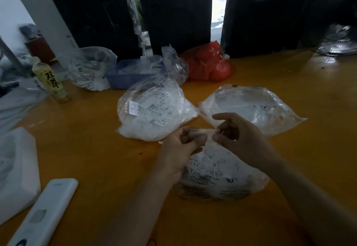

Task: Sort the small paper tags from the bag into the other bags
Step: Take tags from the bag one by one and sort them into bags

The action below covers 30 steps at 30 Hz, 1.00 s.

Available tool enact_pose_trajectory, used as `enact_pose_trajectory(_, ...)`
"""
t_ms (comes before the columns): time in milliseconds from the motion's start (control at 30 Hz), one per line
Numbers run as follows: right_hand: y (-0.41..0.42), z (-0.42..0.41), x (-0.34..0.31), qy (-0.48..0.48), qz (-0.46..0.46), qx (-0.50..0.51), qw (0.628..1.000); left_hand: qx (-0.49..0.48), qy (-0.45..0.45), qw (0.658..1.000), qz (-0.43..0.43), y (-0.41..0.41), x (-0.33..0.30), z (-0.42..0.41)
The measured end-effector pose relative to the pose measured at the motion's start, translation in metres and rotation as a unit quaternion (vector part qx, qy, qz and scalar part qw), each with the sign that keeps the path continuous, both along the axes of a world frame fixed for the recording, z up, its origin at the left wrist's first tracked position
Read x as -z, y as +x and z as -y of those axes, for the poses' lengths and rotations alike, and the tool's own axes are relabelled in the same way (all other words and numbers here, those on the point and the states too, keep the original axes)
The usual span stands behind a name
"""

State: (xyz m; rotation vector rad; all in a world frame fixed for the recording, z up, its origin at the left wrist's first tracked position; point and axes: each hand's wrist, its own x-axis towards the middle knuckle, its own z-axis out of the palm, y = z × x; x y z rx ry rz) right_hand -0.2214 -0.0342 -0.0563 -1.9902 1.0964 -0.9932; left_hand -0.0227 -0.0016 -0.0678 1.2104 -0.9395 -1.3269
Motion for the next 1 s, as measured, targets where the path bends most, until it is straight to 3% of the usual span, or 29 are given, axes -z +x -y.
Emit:
enact_pose_trajectory(100, 0.000, 0.001, 0.001, 0.087, 0.018, -0.013, 0.996, 0.001, -0.010, 1.000, -0.011, -0.003, 0.000, -0.003)
enact_pose_trajectory(300, 0.000, 0.000, 0.004, 0.011, -0.017, -0.005, 1.000, 0.055, -0.029, 0.997, 0.052, -0.003, 0.001, -0.010)
enact_pose_trajectory(400, 0.001, 0.000, 0.001, -0.004, -0.071, -0.008, 0.997, 0.022, -0.024, 0.998, 0.060, -0.004, 0.002, -0.009)
enact_pose_trajectory(500, -0.004, 0.003, 0.001, -0.029, -0.128, 0.018, 0.991, -0.036, -0.009, 0.999, 0.010, -0.003, 0.005, -0.006)
enact_pose_trajectory(700, -0.005, 0.005, 0.011, -0.056, -0.352, -0.059, 0.933, -0.017, -0.006, 0.996, -0.084, 0.000, 0.005, -0.007)
enact_pose_trajectory(1000, -0.006, 0.004, 0.008, -0.087, -0.333, -0.088, 0.935, -0.059, -0.031, 0.993, -0.101, 0.000, 0.007, -0.005)
